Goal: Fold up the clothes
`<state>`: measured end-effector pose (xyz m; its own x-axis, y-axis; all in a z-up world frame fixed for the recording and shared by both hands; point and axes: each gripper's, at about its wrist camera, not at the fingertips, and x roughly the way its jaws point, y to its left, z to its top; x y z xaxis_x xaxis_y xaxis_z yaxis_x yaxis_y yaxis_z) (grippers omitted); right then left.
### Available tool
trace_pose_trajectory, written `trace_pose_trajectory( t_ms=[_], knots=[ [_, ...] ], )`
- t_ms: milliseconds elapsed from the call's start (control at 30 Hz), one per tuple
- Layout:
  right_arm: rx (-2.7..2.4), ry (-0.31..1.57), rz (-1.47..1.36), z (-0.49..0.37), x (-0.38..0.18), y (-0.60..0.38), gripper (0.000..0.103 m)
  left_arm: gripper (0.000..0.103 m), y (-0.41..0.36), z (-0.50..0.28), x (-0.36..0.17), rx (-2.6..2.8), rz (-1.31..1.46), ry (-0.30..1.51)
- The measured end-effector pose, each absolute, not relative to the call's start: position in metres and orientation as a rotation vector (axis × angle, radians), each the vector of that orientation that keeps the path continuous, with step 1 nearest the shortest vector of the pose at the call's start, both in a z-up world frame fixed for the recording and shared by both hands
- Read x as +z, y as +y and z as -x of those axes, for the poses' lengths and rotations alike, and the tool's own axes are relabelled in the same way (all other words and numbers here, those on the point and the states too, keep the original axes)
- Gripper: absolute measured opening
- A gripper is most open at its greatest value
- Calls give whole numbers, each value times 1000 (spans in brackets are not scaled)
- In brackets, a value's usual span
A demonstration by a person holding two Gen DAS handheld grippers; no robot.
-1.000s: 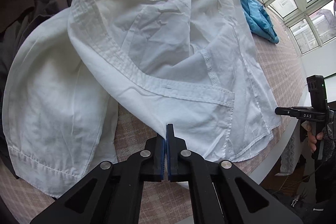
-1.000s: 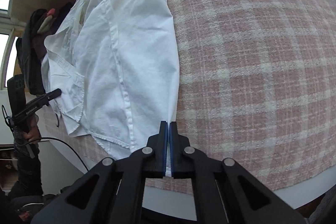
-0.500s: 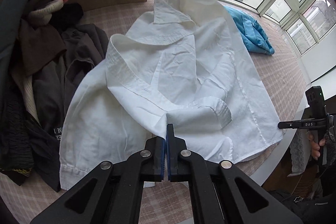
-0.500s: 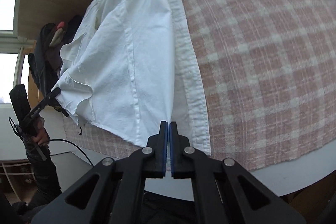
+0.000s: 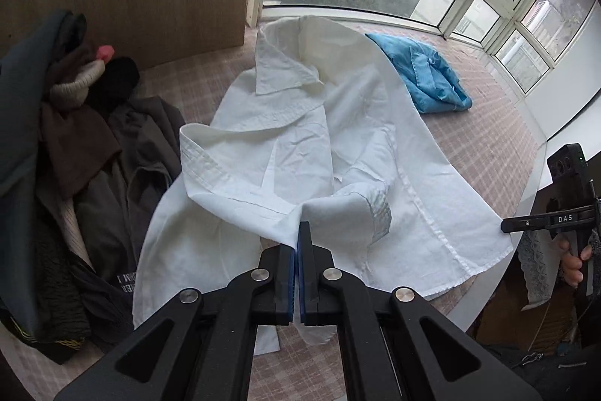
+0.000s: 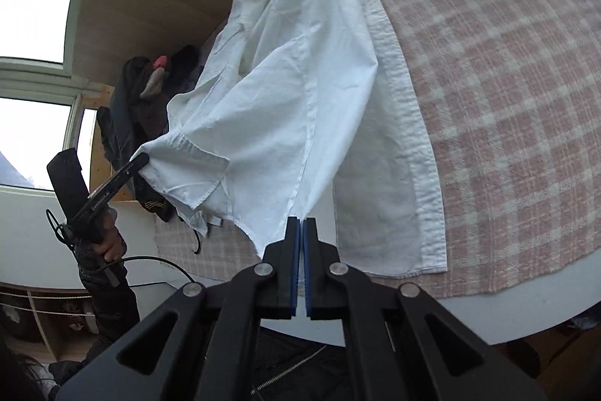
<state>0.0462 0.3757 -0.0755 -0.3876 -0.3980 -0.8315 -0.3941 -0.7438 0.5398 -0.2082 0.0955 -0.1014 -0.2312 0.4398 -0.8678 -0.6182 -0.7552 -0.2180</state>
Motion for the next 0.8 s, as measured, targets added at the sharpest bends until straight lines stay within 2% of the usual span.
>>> trace_pose_trajectory(
  t_ms=[67,267,400,500,533,600,667,733,800],
  knots=[
    [-2376,-1057,-1806,-49,-82,369,2,0,94,205,-107,2014,1362,236],
    [-2458,-768,-2186,-59,-147,370,2,1,88,194,-158,1953,1478,244],
    [-2362,-737,-2274,-59,-172,365,3,1,84,190,-185,1930,1546,263],
    [-2342,-539,-2365,-53,-156,356,7,3,75,191,-189,1920,1582,214],
    [-2366,-469,-2371,-51,-146,355,8,8,72,190,-188,1925,1583,208],
    [-2399,-393,-2305,-38,-118,351,9,11,64,187,-183,1954,1576,203],
    [-2425,-356,-2211,-21,-89,348,20,12,55,183,-176,1989,1573,192],
    [-2455,-345,-2074,8,-62,343,40,10,47,179,-167,2027,1567,171],
    [-2485,-308,-1962,47,-41,335,42,10,46,171,-155,2065,1548,175]
  ],
)
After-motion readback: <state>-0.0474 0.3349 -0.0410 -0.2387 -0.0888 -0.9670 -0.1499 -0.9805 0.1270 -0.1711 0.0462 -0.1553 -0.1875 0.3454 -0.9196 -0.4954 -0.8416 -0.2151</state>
